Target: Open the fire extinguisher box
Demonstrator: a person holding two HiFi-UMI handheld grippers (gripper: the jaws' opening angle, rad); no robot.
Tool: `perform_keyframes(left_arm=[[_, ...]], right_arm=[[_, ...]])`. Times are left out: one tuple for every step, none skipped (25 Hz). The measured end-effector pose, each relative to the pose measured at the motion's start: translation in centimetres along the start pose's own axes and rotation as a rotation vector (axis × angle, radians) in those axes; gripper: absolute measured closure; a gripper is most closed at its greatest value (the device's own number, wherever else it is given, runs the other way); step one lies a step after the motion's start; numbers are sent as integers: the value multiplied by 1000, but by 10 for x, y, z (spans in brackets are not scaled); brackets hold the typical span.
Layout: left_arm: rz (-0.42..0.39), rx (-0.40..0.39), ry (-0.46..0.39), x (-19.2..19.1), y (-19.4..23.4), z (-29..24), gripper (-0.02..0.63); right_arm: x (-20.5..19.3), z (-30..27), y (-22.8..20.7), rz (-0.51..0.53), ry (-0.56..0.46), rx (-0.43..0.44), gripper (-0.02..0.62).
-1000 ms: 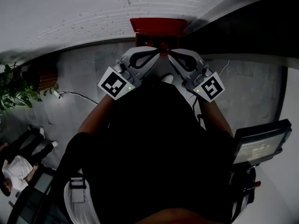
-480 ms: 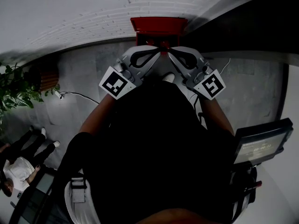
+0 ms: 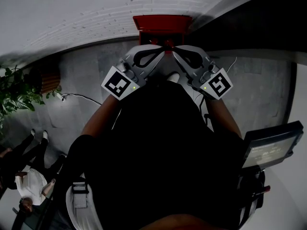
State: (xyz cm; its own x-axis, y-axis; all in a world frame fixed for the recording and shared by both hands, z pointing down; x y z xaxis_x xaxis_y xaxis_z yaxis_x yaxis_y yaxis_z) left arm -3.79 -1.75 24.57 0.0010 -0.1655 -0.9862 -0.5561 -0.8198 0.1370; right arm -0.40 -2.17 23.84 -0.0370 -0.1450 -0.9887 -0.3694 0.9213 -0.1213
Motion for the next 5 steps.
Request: perform_keyframes(left_arm=[[-1, -1, 0, 0, 0, 0, 606], [-2, -2, 0, 0, 0, 0, 606], [-2, -2, 0, 0, 0, 0, 606], [-2, -2, -1, 0, 0, 0, 606], [-3, -2, -1, -1, 0, 0, 606]], right_arm=[[0, 0, 0, 1, 2, 0, 577], [-1, 0, 0, 2, 3, 0, 577], [-1, 0, 0, 2, 5, 0, 577], [-1, 0, 0, 3, 6, 0, 577], [-2, 1, 0, 3, 7, 0, 577]])
Point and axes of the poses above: the fingertips, and each gripper's own axes: z backward along the fingers, y to its left, x out of its top, the point moved 1 cm from there along z, backward along the fingers, and after that the axes turned 5 degrees about y, right-handed, at the moved point
